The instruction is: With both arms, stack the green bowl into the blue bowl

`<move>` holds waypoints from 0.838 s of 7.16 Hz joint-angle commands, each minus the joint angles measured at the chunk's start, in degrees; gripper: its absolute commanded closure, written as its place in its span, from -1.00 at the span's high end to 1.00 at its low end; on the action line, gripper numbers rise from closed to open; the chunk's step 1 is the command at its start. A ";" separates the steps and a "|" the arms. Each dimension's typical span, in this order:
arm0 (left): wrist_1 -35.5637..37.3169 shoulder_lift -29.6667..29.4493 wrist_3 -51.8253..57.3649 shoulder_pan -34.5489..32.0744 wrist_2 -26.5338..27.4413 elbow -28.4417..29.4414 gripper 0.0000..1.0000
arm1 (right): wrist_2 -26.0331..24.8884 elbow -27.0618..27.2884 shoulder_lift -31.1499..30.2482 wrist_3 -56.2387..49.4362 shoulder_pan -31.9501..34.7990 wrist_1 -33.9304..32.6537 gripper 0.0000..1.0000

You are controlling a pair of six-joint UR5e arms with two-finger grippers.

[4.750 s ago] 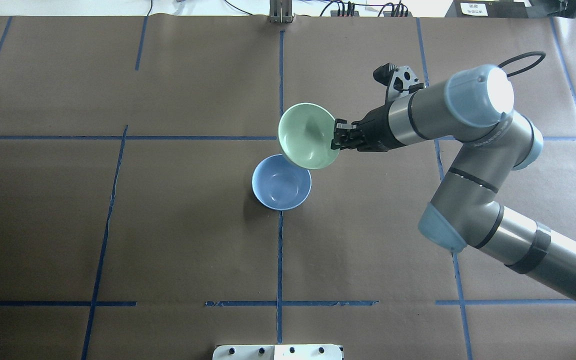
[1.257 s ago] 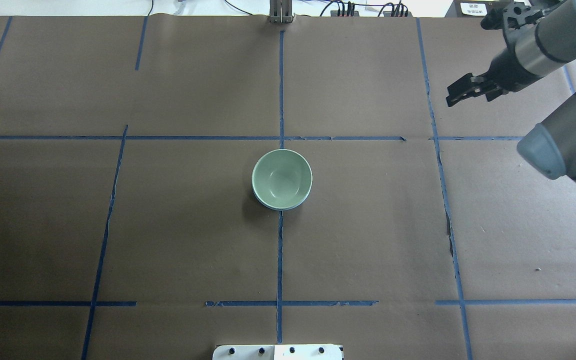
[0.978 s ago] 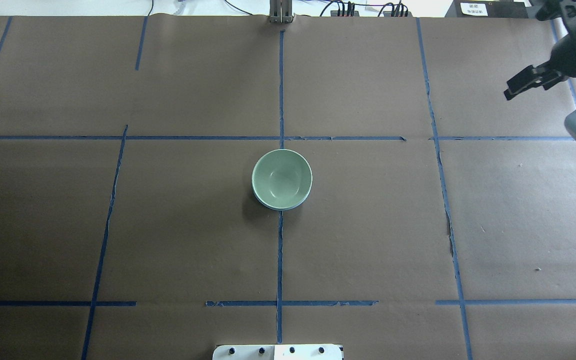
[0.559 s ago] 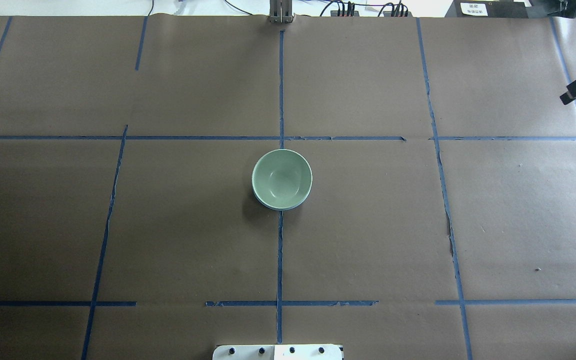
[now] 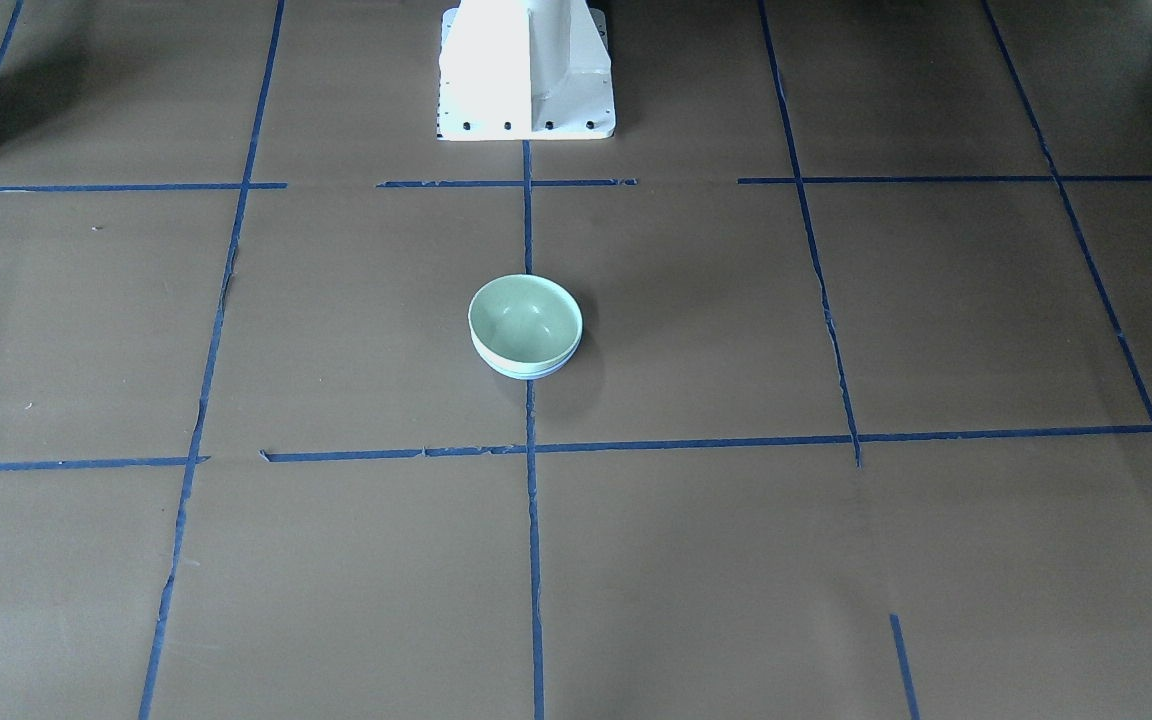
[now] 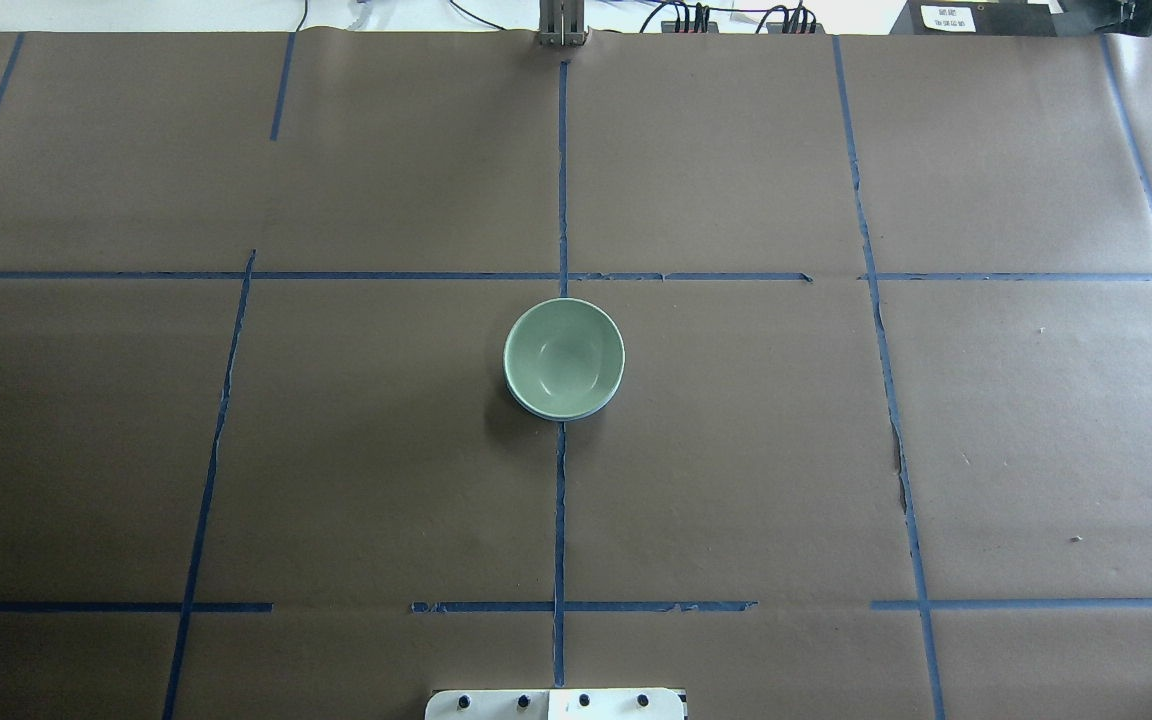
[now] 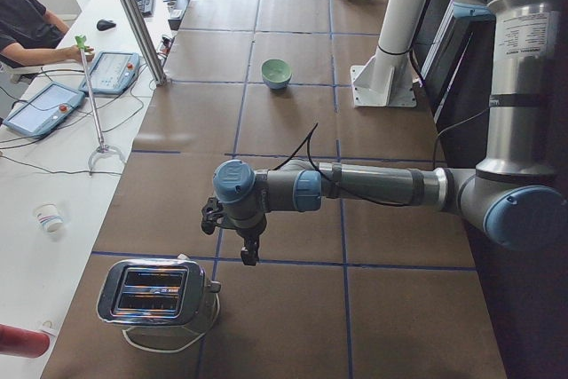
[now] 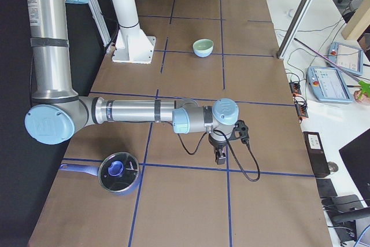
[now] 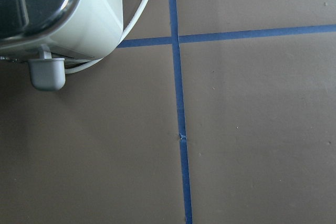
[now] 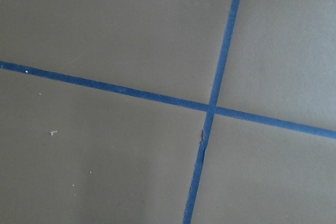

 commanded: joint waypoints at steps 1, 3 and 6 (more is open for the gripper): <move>-0.18 0.30 0.00 -0.16 0.08 0.23 1.00 | 0.44 0.84 -4.52 1.83 1.51 -0.04 1.00; -0.18 0.39 1.13 -0.25 0.17 0.58 1.00 | 2.36 4.78 -7.16 2.73 3.60 -0.03 1.00; -0.09 1.09 1.32 -0.25 0.08 1.28 1.00 | 4.48 5.60 -7.44 2.90 4.06 -0.30 1.00</move>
